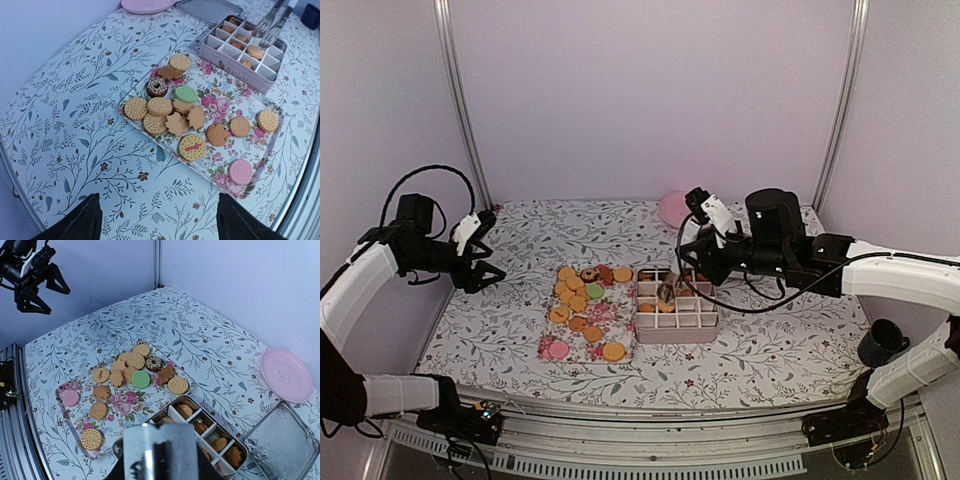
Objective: Pack the cookies
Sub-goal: Place the fake cookies in the empty pocket of the box, then adjust the fake cookies in the empty pocket of the box.
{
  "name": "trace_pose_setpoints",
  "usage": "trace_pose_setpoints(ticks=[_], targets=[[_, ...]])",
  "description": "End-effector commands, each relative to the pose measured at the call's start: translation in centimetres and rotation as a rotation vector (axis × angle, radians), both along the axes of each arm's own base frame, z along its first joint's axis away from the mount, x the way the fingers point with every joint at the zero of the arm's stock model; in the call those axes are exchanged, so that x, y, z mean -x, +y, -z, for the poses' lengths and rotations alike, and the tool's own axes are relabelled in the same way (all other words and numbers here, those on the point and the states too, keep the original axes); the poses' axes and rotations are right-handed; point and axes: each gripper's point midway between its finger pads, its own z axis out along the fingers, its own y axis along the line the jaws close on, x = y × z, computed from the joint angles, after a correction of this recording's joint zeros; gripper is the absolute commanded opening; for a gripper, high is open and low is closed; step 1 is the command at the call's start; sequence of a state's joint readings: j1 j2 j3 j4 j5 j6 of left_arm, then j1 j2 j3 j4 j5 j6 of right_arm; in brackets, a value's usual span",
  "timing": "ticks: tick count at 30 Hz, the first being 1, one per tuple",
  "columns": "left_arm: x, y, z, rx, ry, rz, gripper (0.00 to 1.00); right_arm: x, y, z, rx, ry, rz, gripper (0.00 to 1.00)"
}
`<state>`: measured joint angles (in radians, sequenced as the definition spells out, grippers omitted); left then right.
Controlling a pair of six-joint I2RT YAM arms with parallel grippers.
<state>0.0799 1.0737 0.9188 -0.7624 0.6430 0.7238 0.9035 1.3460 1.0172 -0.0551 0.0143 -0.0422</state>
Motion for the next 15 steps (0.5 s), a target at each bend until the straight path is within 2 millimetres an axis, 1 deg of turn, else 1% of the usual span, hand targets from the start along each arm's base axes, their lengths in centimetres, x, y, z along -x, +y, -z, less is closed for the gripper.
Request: trace_pose_setpoints(ticks=[1,2,4,7,11,15], targets=[[-0.3,0.3,-0.5,0.006,-0.015,-0.013,0.80,-1.4,0.6,-2.4,-0.064,-0.071,0.026,0.20],[-0.3,0.3,-0.4,0.006,-0.013,-0.013,0.80,-1.5,0.7,-2.3,-0.065,-0.077,0.028,0.20],[-0.4,0.3,-0.4,0.006,-0.013,-0.015,0.80,-1.7,0.9,-2.1,-0.063,-0.083,0.031,0.15],[-0.4,0.3,-0.5,0.005,-0.014,-0.015,0.80,-1.9,1.3,-1.4,-0.046,-0.080,0.023,0.14],[-0.4,0.3,-0.4,0.004,-0.014,-0.015,0.80,-2.0,1.5,-0.1,-0.018,-0.060,0.017,0.12],[-0.3,0.3,-0.2,0.001,-0.009,-0.014,0.79,-1.8,1.1,1.4,0.008,-0.041,0.024,0.11]])
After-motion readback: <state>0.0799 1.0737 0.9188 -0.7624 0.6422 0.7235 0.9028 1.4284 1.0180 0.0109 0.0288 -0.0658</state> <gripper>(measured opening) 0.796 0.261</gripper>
